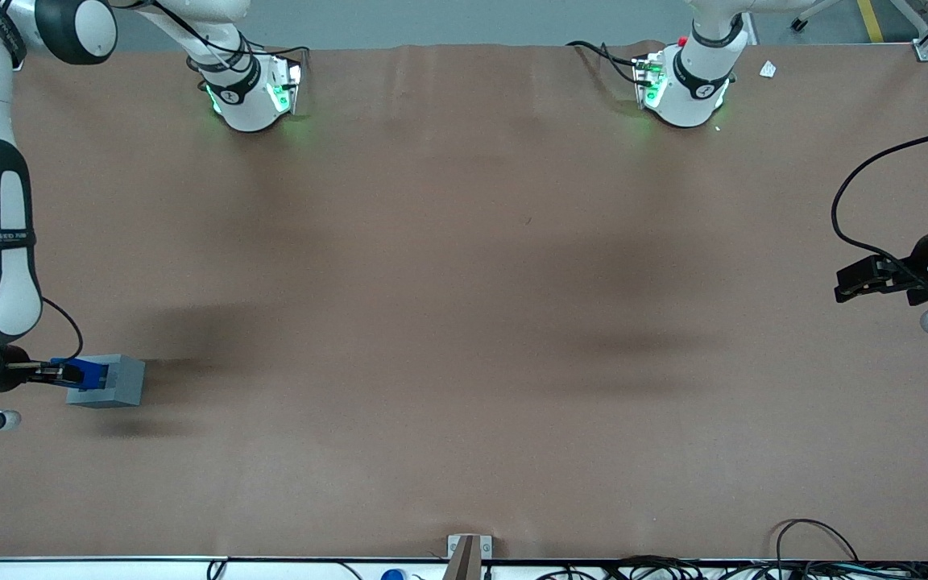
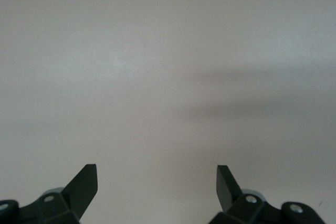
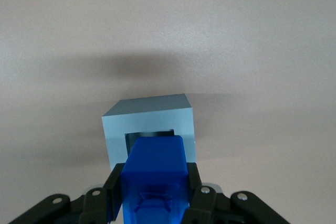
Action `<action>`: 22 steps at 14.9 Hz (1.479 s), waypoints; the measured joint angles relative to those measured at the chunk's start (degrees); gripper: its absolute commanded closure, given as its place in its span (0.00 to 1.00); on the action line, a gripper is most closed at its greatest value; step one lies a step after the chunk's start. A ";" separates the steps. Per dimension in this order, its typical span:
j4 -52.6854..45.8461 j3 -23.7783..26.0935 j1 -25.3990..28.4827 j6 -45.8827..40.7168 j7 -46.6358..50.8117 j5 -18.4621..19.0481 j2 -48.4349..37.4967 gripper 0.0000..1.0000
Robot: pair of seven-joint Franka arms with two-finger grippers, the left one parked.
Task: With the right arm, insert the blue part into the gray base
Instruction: 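Lower the blue block into the gray base's square opening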
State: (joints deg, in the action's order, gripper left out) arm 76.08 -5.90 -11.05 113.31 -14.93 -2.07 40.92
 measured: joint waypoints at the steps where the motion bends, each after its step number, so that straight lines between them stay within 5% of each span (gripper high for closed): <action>1: 0.00 0.05 0.00 0.01 0.00 0.00 0.02 1.00; 22: -2.17 0.55 0.19 0.00 -0.02 -0.03 1.49 1.00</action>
State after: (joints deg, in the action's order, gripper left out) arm 73.91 -5.35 -10.86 113.31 -14.95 -2.10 42.40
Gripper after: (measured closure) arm 0.489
